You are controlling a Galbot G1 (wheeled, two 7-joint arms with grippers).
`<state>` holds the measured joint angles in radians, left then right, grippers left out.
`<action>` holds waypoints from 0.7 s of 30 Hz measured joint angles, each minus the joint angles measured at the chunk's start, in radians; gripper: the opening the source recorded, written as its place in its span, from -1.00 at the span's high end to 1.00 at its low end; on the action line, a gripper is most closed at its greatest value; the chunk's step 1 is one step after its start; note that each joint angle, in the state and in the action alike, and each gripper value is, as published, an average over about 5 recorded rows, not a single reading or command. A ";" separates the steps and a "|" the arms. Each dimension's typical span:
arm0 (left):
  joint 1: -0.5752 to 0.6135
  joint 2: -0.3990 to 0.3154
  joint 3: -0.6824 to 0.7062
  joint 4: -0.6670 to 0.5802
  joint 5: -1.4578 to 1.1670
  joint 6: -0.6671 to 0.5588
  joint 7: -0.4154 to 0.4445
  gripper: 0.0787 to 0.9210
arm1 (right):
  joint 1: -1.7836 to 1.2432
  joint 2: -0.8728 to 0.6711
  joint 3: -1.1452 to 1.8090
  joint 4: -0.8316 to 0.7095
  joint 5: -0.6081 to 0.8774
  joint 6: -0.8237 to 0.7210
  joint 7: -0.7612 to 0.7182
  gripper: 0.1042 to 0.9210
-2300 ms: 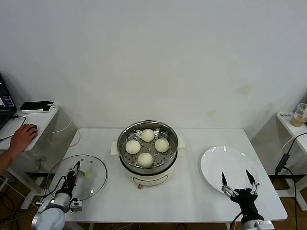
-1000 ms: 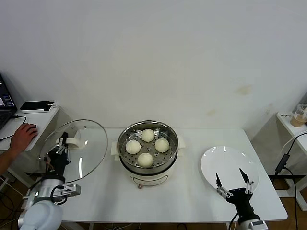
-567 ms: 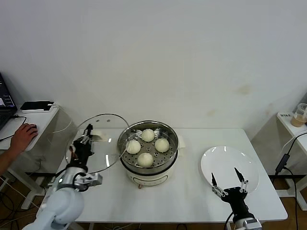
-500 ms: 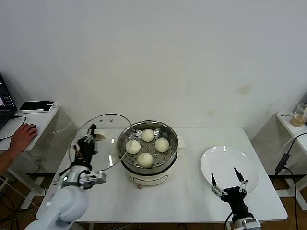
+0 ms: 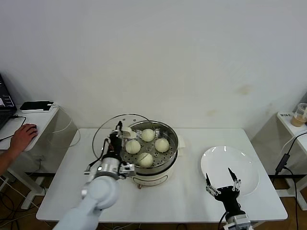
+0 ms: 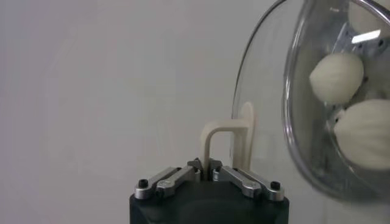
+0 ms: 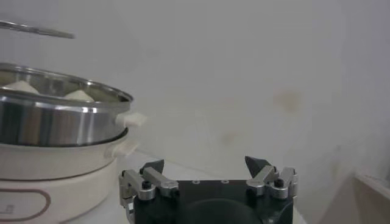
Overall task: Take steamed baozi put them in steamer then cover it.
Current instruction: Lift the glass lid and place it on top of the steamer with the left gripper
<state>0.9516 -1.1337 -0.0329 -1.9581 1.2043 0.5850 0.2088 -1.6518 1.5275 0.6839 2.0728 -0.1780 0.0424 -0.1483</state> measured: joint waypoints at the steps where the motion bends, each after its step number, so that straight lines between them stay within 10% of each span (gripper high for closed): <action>1: -0.003 -0.015 0.005 0.006 0.023 0.002 0.014 0.85 | 0.002 0.000 -0.004 -0.002 -0.007 -0.004 0.001 -0.76; 21: -0.054 -0.260 0.062 0.135 0.261 0.023 0.123 0.85 | 0.021 -0.006 -0.048 -0.030 -0.079 -0.035 0.004 -0.76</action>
<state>0.8976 -1.3935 0.0292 -1.8228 1.4649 0.6076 0.3317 -1.6304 1.5215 0.6362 2.0424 -0.2573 0.0079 -0.1439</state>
